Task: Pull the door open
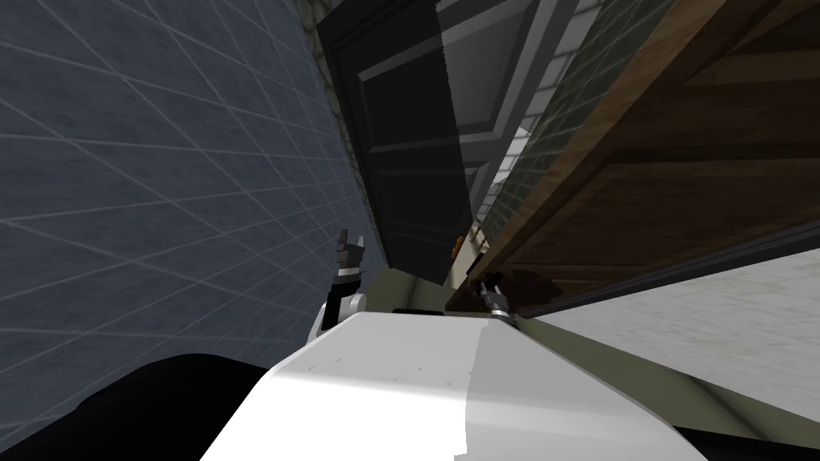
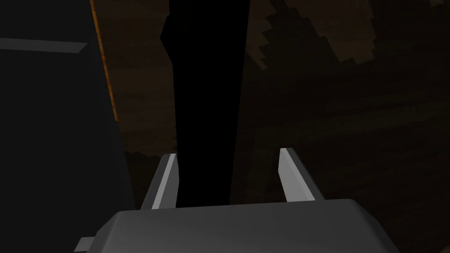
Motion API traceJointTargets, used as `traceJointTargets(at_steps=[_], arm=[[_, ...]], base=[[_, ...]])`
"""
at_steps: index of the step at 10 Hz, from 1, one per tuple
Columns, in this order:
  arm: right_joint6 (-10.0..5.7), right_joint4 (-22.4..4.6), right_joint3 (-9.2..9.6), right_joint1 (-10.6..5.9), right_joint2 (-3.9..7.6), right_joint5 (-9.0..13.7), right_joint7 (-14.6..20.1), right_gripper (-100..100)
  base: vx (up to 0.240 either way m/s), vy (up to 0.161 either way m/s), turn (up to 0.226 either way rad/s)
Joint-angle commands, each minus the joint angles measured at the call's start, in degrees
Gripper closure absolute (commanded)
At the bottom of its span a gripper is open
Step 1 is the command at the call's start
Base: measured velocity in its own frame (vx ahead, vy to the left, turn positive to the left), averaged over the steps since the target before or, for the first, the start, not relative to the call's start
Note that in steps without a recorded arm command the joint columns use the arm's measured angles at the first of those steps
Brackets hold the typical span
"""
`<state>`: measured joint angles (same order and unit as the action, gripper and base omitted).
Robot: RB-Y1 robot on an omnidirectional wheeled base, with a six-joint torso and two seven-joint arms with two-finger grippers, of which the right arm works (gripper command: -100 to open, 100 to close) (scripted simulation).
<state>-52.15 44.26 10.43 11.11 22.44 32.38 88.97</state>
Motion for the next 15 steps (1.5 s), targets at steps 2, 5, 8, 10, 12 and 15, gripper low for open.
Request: traceJointTargets(at_steps=[2,5,8,10,12,15], arm=[[-1.92,0.68,2.58,1.57,2.54,-1.42,3.0,100],[-4.5,1.93,5.95,2.36,4.73,-3.29,6.31,100],[-6.85,3.07,9.02,3.08,6.73,-4.99,9.32,100],[-8.27,3.75,10.88,3.51,7.93,-6.02,11.14,100],[-7.98,4.22,11.32,3.72,8.0,-6.21,11.3,100],[-10.21,2.89,12.59,3.89,8.89,-6.99,12.89,100]], base=[[-0.232,-0.109,0.21],[-0.18,-0.095,0.174],[-0.163,-0.094,0.191],[-0.191,-0.075,0.159],[-0.132,-0.068,0.093],[-0.212,-0.072,0.174]])
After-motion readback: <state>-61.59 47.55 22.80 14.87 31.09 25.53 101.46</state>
